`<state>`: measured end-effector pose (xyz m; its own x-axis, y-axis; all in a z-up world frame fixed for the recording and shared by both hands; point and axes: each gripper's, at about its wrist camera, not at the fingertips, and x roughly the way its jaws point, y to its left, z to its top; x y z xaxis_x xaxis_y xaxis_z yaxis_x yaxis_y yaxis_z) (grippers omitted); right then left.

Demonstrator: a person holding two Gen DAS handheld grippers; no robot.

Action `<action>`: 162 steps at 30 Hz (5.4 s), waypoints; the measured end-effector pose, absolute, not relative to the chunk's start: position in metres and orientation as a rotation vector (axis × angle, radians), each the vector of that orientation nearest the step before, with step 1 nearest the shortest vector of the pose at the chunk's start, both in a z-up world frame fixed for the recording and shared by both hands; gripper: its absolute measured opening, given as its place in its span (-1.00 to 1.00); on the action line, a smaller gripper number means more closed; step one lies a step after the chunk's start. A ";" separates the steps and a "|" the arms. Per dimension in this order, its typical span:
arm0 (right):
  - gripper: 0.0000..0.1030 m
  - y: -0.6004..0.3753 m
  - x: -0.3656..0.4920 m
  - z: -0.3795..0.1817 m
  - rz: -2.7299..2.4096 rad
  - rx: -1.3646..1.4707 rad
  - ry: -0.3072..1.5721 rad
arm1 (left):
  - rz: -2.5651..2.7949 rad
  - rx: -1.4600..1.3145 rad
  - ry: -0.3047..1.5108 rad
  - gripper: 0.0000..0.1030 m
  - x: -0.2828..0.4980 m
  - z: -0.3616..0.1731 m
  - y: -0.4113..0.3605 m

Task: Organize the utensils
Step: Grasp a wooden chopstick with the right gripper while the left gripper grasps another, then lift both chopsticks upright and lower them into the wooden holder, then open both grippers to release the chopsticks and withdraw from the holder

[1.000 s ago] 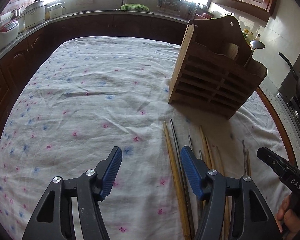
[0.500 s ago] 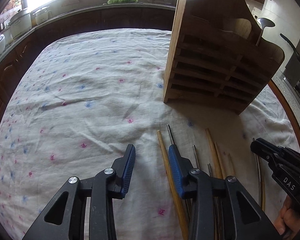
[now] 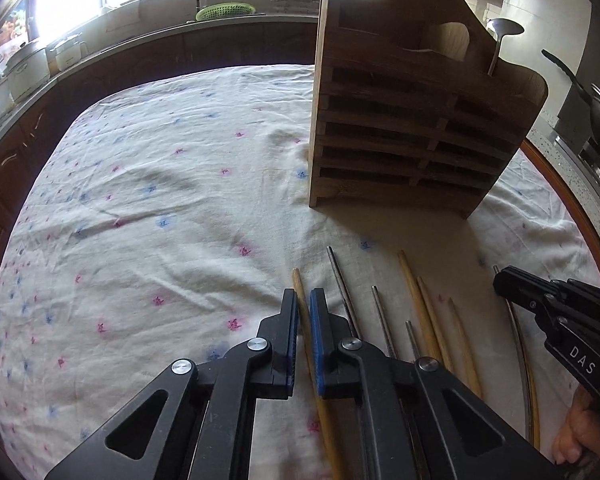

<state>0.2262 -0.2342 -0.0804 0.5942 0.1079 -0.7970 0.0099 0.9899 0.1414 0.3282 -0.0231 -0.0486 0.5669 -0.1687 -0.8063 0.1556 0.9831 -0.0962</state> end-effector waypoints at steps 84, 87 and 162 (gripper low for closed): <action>-0.90 -0.262 0.164 0.134 0.141 0.263 0.413 | -0.327 -0.200 0.430 -0.93 0.205 0.157 0.053; -0.90 -0.266 0.177 0.149 0.124 0.262 0.364 | -0.311 -0.205 0.383 -0.93 0.220 0.166 0.051; 0.82 -0.262 0.135 -0.001 0.025 0.331 0.602 | -0.110 -0.350 0.741 0.68 0.209 0.009 0.057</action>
